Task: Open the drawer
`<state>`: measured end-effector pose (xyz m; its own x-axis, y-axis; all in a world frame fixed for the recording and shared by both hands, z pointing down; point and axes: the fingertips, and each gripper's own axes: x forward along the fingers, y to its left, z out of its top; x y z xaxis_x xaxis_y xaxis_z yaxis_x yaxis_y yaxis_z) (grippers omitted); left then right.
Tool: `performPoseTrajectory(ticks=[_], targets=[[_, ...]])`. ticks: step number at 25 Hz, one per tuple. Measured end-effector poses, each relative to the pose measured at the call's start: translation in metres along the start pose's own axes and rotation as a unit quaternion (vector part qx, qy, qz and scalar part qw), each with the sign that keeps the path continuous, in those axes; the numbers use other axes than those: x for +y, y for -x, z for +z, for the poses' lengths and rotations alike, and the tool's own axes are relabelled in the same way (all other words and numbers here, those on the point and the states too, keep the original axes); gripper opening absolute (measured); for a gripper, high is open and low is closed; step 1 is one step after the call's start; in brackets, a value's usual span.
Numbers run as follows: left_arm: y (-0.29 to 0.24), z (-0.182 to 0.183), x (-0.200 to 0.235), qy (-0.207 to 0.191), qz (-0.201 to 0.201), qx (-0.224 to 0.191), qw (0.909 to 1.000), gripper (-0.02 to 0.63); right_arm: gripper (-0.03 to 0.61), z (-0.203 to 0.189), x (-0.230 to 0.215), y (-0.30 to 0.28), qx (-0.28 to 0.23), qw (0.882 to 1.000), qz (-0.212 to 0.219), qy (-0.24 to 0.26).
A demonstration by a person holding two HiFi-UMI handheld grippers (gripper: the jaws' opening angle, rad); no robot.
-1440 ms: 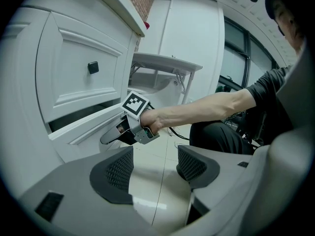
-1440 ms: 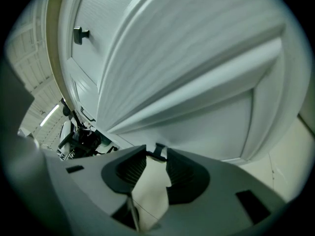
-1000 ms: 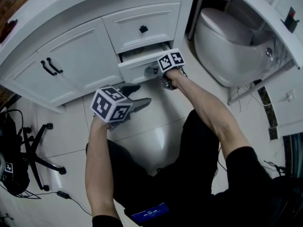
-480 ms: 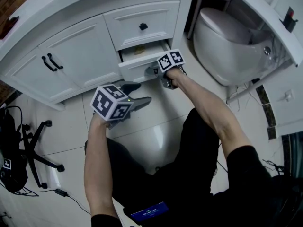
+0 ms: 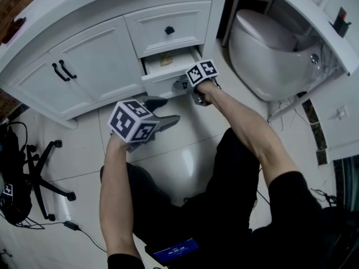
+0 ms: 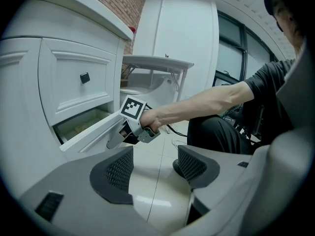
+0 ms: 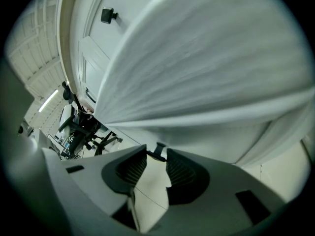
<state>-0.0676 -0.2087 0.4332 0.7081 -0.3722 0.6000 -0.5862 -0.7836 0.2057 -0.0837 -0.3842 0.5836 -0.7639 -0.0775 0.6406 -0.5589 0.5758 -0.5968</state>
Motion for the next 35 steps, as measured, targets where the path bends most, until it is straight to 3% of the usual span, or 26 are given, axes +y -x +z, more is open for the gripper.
performPoseTrajectory(ticks=[35], targets=[[0.014, -0.004, -0.064, -0.025, 0.014, 0.006, 0.9996, 0.287, 0.141, -0.057, 0.023, 0.022, 0.059, 0.997, -0.027, 0.052]])
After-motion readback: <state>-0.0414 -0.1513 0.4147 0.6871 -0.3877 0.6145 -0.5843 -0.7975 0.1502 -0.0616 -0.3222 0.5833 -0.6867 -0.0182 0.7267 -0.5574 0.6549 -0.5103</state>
